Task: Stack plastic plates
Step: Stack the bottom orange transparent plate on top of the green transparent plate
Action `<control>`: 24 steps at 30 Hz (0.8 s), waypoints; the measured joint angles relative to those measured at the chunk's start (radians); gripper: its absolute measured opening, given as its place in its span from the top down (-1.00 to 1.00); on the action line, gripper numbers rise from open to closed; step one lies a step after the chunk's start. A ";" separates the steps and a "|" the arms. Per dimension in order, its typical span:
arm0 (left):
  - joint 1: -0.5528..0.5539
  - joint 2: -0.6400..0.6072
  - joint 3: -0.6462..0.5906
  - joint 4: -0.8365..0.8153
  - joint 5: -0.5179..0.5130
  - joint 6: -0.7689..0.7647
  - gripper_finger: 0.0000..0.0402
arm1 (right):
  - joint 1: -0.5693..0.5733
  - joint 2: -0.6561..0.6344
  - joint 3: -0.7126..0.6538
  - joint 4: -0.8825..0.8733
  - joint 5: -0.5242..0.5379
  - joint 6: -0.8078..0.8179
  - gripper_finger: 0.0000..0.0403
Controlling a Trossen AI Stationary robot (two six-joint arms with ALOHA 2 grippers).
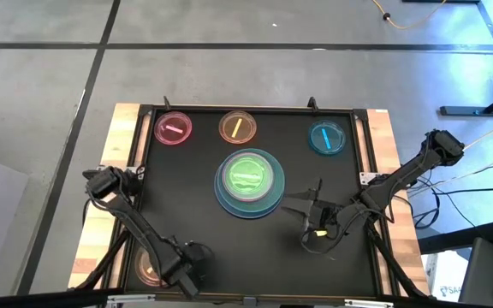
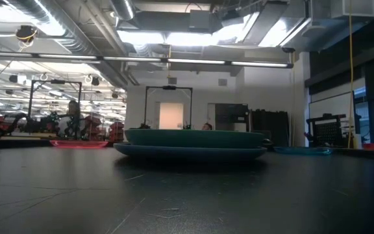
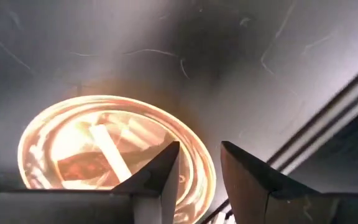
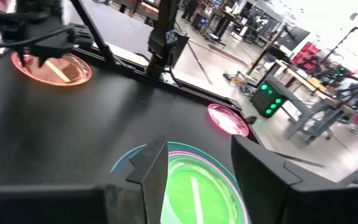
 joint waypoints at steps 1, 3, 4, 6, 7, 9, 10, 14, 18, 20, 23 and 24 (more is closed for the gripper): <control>0.000 0.011 0.000 0.004 0.007 -0.002 0.45 | 0.000 0.000 0.000 0.000 0.009 -0.003 0.16; 0.000 0.030 0.000 0.013 0.009 -0.003 0.45 | -0.004 0.000 0.000 0.000 0.026 -0.003 0.16; 0.000 0.038 0.000 0.021 0.009 -0.003 0.45 | -0.011 0.000 0.000 0.000 0.030 -0.004 0.16; 0.000 0.048 0.000 0.034 0.009 -0.003 0.45 | -0.026 0.000 0.000 0.000 0.033 -0.003 0.16; 0.000 0.052 0.000 0.036 0.010 -0.003 0.45 | -0.036 0.000 0.000 0.000 0.033 -0.002 0.16; 0.000 0.060 0.000 0.029 0.011 -0.003 0.45 | -0.057 0.000 0.000 0.000 0.032 0.004 0.16; 0.000 0.062 0.000 0.022 0.010 -0.003 0.45 | -0.066 0.000 0.000 -0.001 0.027 0.013 0.16; 0.000 0.063 -0.006 0.000 -0.007 -0.018 0.45 | -0.087 0.000 0.000 -0.020 0.005 0.049 0.16; 0.001 0.063 -0.035 0.025 0.018 -0.033 0.45 | -0.085 0.000 0.000 -0.023 -0.005 0.051 0.16; 0.001 0.063 -0.052 0.058 0.030 -0.049 0.45 | -0.084 0.000 0.000 -0.023 -0.008 0.052 0.16; -0.003 0.063 -0.065 0.073 0.026 -0.055 0.45 | -0.085 0.000 0.000 -0.022 -0.022 0.054 0.16; -0.005 0.063 -0.070 0.080 0.026 -0.055 0.45 | -0.085 0.000 0.000 -0.022 -0.030 0.055 0.16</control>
